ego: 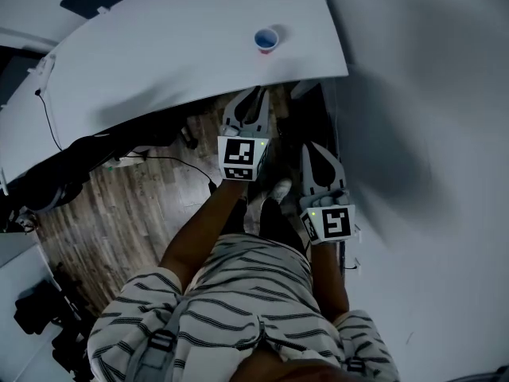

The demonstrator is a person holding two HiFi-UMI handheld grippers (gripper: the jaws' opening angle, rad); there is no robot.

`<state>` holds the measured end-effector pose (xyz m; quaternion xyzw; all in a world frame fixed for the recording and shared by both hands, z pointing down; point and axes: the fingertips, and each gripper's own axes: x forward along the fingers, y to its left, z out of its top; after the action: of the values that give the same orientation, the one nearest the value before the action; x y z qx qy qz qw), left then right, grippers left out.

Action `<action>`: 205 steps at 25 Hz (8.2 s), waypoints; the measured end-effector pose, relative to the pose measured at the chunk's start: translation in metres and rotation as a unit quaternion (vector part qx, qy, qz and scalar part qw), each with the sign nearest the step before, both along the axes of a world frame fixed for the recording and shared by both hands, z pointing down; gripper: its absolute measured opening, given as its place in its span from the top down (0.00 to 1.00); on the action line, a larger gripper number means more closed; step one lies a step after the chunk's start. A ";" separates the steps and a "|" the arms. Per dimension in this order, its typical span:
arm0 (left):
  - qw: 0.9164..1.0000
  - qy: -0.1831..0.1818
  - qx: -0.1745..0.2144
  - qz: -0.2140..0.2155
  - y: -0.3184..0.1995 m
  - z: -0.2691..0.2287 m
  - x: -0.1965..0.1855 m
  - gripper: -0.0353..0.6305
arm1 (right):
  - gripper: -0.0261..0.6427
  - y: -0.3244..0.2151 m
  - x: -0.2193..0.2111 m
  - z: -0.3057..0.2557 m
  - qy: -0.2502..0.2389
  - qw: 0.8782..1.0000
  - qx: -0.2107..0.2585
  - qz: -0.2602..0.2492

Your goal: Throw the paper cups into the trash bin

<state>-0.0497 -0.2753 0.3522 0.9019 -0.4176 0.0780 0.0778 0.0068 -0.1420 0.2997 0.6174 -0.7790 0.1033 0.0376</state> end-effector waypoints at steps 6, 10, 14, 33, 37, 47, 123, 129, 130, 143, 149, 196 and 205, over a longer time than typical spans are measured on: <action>1.000 -0.009 -0.006 -0.001 -0.022 0.024 0.009 0.81 | 0.95 0.000 0.002 0.017 -0.010 1.000 -0.015 0.007; 1.000 -0.016 -0.010 -0.002 -0.037 0.040 0.014 0.75 | 0.95 -0.001 0.000 0.023 -0.012 1.000 -0.021 0.011; 1.000 -0.021 -0.011 -0.006 -0.056 0.055 0.019 0.69 | 0.95 -0.003 0.002 0.029 -0.013 0.999 -0.025 0.015; 0.997 -0.057 -0.041 -0.025 -0.117 0.128 0.032 0.50 | 0.95 -0.011 -0.002 0.055 -0.002 0.999 -0.047 0.004; 0.996 -0.064 -0.047 -0.026 -0.130 0.137 0.034 0.48 | 0.95 -0.014 -0.002 0.060 -0.003 0.999 -0.052 0.004; 0.994 -0.085 -0.060 -0.032 -0.160 0.161 0.045 0.46 | 0.95 -0.019 -0.002 0.068 -0.001 0.998 -0.060 0.001; 0.994 -0.025 0.036 0.096 0.046 -0.041 0.080 0.51 | 0.95 0.101 0.051 -0.020 0.019 0.989 -0.005 0.150; 0.991 -0.022 0.042 0.128 0.077 -0.053 0.088 0.51 | 0.95 0.119 0.065 -0.028 0.019 0.982 0.001 0.186; 0.990 -0.020 0.042 0.133 0.083 -0.054 0.090 0.51 | 0.95 0.123 0.068 -0.028 0.020 0.981 0.002 0.191; 0.979 -0.006 0.039 0.199 0.163 -0.065 0.108 0.51 | 0.95 0.164 0.091 -0.029 0.025 0.972 0.017 0.232; 0.974 -0.018 0.036 0.223 0.195 -0.056 0.110 0.51 | 0.95 0.178 0.096 -0.024 0.025 0.970 0.019 0.241; 0.936 -0.163 -0.091 0.297 0.242 0.179 0.137 0.51 | 0.95 0.169 0.128 0.174 -0.049 0.958 -0.112 0.260; 0.928 -0.190 -0.114 0.300 0.239 0.237 0.141 0.51 | 0.95 0.162 0.136 0.224 -0.063 0.955 -0.131 0.259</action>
<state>0.0915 -0.0361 0.5888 0.9385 -0.1233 0.3142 0.0723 0.1431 0.0200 0.5239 0.7797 -0.5728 0.2496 0.0407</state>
